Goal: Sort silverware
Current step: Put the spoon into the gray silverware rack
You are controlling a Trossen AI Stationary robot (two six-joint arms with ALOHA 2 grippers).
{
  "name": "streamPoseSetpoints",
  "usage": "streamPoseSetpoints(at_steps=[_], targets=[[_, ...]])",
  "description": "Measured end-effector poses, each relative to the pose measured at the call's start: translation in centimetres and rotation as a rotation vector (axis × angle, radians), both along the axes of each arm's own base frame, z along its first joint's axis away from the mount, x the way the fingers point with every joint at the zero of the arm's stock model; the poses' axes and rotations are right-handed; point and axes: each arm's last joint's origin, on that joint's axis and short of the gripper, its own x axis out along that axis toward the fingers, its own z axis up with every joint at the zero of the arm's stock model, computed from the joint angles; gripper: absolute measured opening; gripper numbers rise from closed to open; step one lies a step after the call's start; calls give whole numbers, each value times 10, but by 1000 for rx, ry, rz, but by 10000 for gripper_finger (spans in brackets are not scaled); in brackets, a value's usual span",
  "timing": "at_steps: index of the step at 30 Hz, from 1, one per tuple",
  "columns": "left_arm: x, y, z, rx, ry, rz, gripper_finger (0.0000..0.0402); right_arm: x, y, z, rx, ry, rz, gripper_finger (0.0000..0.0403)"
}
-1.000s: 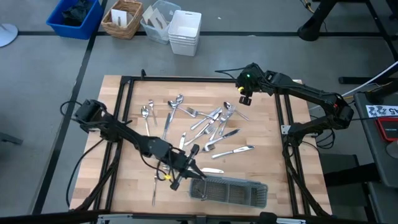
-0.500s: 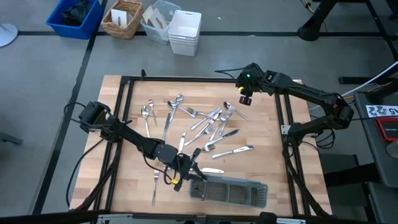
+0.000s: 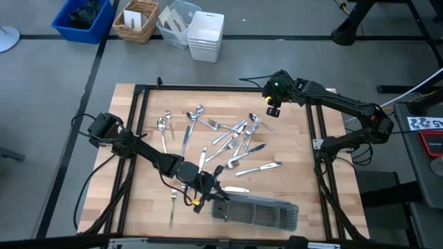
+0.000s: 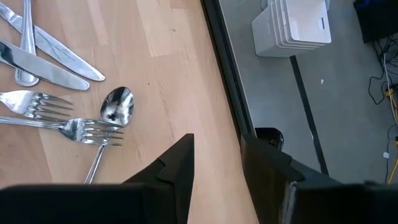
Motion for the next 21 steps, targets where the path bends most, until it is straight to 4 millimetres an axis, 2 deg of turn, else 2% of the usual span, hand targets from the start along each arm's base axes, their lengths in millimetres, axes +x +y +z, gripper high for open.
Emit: streamPoseSetpoints(at_steps=[21], targets=[[0, 1, -2, -43, 50, 12, 29, 0, 0, 0, 0, 0, 0, 131]])
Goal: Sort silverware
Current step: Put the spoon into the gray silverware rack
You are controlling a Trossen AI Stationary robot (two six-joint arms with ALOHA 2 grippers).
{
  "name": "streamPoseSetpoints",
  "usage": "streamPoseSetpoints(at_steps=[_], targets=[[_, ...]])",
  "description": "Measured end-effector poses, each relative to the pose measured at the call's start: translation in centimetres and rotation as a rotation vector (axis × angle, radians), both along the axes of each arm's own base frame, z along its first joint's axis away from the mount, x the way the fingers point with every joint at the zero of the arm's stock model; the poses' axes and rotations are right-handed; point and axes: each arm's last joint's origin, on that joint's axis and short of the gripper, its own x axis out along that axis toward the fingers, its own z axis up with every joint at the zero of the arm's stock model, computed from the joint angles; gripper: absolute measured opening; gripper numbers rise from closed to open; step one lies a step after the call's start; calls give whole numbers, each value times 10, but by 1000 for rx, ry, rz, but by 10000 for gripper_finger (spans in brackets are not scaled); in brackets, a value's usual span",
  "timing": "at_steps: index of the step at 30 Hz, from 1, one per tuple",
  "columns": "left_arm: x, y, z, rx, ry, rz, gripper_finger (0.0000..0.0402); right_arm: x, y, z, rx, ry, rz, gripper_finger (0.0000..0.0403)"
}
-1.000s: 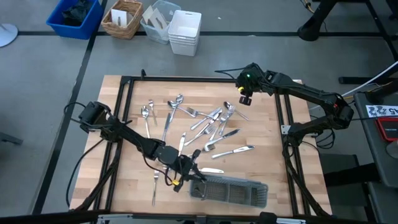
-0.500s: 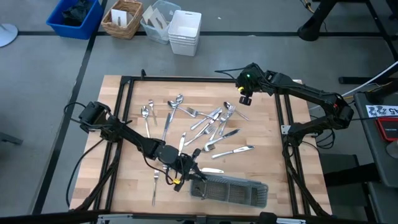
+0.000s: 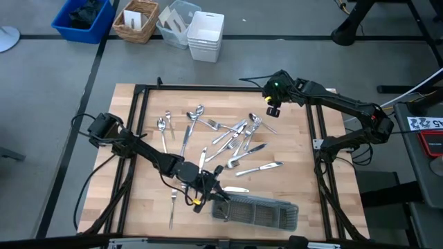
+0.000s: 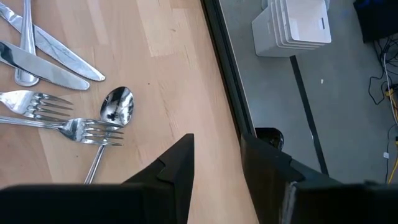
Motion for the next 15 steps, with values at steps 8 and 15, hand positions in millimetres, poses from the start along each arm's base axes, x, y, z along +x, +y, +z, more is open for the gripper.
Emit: streamPoseSetpoints(at_steps=[8, 15], targets=[[-1, 1, -3, -5, 39, 31, 55, 0, 0, 0, 0, 0, 0, 131], [-2, 0, -1, -2, 46, 21, 122, 0, 0, 0, 1, 1, 0, 131]])
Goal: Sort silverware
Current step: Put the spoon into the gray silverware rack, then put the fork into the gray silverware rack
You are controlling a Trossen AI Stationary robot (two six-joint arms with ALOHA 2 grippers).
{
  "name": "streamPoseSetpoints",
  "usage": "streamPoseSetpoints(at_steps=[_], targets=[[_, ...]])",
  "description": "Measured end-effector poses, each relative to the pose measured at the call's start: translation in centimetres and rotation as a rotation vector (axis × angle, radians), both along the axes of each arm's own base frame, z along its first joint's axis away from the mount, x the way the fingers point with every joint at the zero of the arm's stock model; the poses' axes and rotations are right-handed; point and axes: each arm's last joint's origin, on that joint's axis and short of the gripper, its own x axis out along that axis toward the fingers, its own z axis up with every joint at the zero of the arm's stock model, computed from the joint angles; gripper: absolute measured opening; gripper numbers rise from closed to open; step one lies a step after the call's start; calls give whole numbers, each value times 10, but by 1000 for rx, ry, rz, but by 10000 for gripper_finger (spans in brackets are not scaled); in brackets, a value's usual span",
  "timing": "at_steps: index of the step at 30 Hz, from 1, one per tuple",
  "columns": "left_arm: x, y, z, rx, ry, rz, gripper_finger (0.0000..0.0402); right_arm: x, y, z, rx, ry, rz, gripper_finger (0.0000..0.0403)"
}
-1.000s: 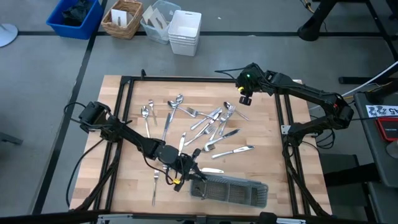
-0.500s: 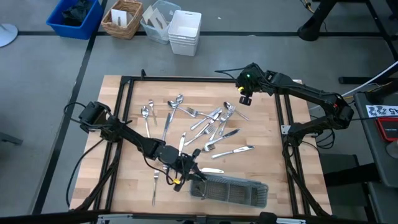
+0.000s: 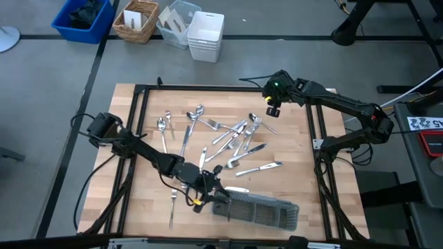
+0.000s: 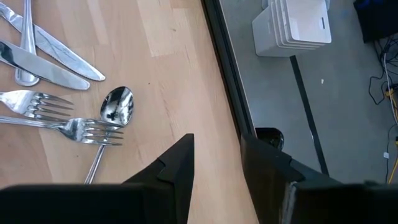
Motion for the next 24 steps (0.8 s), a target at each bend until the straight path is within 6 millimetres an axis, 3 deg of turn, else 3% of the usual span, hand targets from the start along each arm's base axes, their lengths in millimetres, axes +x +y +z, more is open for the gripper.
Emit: streamPoseSetpoints(at_steps=[12, 20, 24], targets=[[-22, 3, 46, -19, -99, -74, 131, 1, 6, -4, 188, -71, 71, 131], [-55, 45, 89, 51, -59, 8, 131, -10, -16, -11, 294, -110, 37, 131], [-66, 73, 100, 112, -42, 74, 131, -15, -31, -22, 394, -145, 24, 131]])
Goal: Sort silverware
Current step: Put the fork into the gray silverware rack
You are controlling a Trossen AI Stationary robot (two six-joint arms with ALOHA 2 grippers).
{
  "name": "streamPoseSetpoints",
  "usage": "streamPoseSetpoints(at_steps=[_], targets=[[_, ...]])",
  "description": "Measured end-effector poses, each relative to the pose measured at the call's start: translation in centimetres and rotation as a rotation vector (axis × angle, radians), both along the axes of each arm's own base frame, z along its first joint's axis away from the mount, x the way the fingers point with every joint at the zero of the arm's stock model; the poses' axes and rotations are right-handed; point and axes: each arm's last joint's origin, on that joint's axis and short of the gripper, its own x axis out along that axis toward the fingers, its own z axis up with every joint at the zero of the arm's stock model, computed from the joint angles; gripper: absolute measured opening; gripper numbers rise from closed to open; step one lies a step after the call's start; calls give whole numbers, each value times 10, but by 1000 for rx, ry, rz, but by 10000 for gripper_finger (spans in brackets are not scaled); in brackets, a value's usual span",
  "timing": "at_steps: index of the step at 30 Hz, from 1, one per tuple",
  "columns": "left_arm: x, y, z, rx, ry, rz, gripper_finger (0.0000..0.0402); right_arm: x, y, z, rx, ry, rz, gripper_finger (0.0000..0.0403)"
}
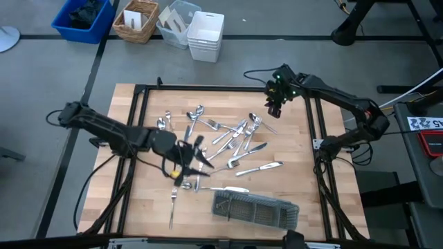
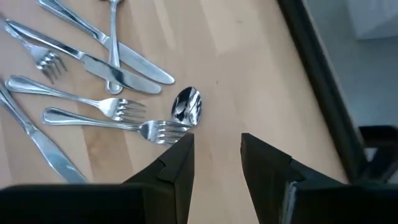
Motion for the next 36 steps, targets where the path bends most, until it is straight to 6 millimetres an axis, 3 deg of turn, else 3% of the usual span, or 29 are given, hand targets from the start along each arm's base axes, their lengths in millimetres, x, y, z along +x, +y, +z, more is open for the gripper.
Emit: streamPoseSetpoints(at_steps=[10, 18, 25, 31, 36], targets=[[-4, 73, -14, 54, 196, 239, 131, 12, -18, -37, 204, 14, -57, 131], [-8, 116, -13, 17, 185, 182, 131, 21, -20, -51, 148, 111, -151, 131], [-14, 135, -29, -21, 189, 165, 131, 25, -12, -47, 158, 127, -148, 131], [-18, 139, -50, -57, 203, 194, 131, 20, -6, -23, 228, 228, -138, 131], [-21, 139, -64, -76, 197, 204, 131, 20, -1, -23, 317, 186, -98, 131]])
